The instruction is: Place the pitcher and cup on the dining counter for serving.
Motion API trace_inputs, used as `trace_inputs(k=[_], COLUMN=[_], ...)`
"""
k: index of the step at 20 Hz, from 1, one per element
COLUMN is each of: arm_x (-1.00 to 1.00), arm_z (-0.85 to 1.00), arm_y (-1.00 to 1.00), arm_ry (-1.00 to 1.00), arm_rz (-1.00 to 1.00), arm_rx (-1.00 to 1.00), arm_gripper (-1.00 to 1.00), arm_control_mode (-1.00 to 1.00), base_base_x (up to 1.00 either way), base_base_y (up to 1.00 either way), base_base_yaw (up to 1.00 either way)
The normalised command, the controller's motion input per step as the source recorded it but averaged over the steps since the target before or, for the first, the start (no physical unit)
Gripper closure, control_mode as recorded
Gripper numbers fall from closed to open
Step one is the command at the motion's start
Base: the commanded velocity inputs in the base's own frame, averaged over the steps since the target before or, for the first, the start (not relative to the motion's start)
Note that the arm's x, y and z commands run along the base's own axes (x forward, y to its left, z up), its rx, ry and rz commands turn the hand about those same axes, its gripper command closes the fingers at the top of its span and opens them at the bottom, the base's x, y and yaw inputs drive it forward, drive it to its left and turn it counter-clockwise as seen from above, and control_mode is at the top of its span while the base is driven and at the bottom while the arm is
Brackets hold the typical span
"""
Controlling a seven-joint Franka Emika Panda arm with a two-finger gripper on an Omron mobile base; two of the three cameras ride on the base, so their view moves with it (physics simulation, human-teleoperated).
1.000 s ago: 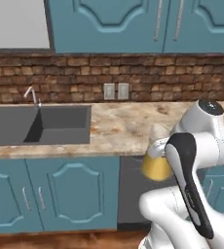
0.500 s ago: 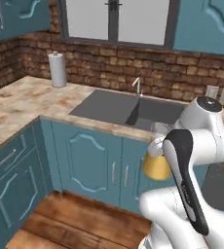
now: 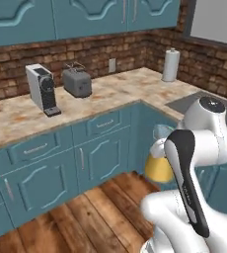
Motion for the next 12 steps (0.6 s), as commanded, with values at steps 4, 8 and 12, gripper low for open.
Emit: trace_inputs(k=[4, 8, 12], arm_x=[0.0, 0.0, 0.0], arm_z=[0.0, 0.0, 0.0], arm_y=[0.0, 0.0, 0.0], arm_ry=[0.0, 0.0, 0.0], arm_rz=[0.0, 0.0, 0.0], arm_rx=[0.0, 0.0, 0.0], arm_gripper=[1.0, 1.0, 1.0], arm_control_mode=[1.0, 1.0, 1.0], base_base_x=[-0.83, -0.94, -0.53], base_base_y=[0.15, 0.19, 0.36], base_base_yaw=[0.84, 0.79, 0.79])
